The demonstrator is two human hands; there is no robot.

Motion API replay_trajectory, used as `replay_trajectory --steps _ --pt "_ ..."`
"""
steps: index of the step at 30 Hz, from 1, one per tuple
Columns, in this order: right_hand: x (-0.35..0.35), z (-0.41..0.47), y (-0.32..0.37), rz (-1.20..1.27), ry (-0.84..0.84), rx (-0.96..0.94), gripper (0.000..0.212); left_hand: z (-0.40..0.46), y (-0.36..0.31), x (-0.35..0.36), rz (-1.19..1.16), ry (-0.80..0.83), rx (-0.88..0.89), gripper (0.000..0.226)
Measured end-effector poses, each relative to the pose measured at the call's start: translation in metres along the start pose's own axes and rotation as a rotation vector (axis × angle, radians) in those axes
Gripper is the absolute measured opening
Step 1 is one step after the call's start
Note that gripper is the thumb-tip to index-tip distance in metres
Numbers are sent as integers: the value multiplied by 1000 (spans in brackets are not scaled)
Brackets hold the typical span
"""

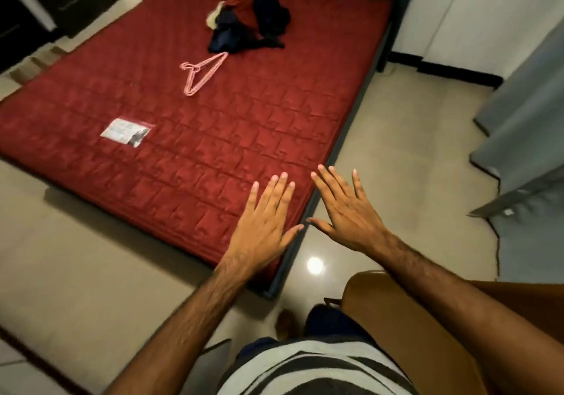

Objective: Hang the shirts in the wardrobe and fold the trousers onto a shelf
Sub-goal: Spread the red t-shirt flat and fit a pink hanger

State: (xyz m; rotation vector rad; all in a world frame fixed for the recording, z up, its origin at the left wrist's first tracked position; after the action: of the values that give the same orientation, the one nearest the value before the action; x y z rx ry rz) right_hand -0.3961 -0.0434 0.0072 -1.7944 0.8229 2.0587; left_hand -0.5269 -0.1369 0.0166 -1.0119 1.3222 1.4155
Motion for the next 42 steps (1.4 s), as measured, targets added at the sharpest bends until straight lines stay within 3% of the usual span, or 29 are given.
replay_trajectory --steps 8,14,26,35,42 --pt "-18 52 -133 36 -58 273 93 165 -13 23 10 -27 206 80" --pt "-27 117 -252 38 -97 321 91 297 -26 47 36 -40 225 80" --pt "-93 279 -496 35 -18 227 92 591 -44 48 30 -42 108 81" --pt "-119 405 -619 -2 -28 100 91 752 -35 74 20 -64 10 81" --pt "-127 556 -692 -16 42 -37 90 878 30 120 -52 -6 -195 81"
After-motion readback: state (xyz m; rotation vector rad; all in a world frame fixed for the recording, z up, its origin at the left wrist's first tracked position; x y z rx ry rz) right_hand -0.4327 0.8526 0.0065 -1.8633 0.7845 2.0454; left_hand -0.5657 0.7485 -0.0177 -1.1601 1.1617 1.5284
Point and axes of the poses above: each hand's wrist, its own z-axis towards the middle knuckle, its own x-axis out of the palm, y = z × x, the point moved 7 cm from there along z, towards the middle knuckle, and after that the axes turned 11 degrees about z, right-handed, at the moved point
